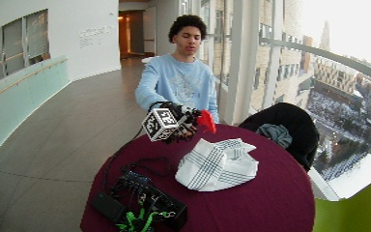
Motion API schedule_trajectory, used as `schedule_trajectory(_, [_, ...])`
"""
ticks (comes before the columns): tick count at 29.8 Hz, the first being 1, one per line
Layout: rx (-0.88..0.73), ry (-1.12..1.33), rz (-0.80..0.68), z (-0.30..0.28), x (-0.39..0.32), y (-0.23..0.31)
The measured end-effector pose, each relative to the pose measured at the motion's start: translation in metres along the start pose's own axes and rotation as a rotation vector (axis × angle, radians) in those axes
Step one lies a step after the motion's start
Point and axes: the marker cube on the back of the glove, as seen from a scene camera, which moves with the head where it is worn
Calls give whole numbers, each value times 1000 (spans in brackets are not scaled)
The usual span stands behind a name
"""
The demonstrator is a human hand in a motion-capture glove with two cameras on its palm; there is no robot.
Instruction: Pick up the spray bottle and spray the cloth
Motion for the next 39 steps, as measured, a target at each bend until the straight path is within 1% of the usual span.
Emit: schedule_trajectory(39, [26,65,5,-6,-8,12])
